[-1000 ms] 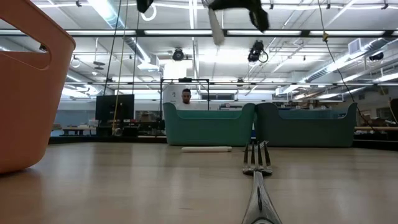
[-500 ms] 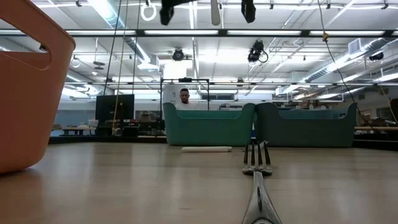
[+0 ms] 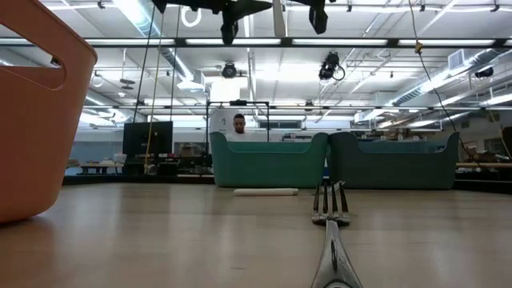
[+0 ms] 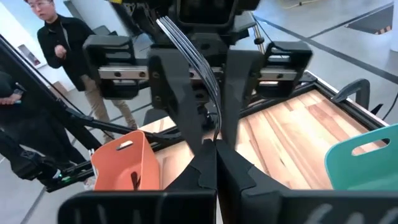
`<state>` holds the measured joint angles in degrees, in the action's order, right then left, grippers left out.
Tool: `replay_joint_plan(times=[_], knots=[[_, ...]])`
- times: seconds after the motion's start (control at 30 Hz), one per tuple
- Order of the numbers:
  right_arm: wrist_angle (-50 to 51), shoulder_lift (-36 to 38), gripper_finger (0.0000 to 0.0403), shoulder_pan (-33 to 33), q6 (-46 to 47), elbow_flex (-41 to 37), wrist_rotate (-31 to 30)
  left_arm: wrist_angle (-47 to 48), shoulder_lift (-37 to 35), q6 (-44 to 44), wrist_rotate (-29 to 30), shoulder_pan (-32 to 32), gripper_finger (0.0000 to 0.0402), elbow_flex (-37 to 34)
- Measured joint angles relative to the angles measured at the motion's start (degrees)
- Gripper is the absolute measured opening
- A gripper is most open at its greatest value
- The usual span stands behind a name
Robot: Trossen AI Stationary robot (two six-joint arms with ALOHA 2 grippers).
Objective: Sort silverware by color (type)
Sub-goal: Put the white fork into the green bin
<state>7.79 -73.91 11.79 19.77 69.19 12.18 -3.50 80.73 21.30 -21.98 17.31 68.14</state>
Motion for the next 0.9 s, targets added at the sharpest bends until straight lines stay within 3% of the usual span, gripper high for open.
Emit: replay_joint_plan(times=[0.9], knots=[[2.8, -0.3, 0.0001, 0.0, 1.4, 0.0, 0.1, -9.5, 0.0, -0.8, -2.7, 1.6, 0.0092, -0.1]])
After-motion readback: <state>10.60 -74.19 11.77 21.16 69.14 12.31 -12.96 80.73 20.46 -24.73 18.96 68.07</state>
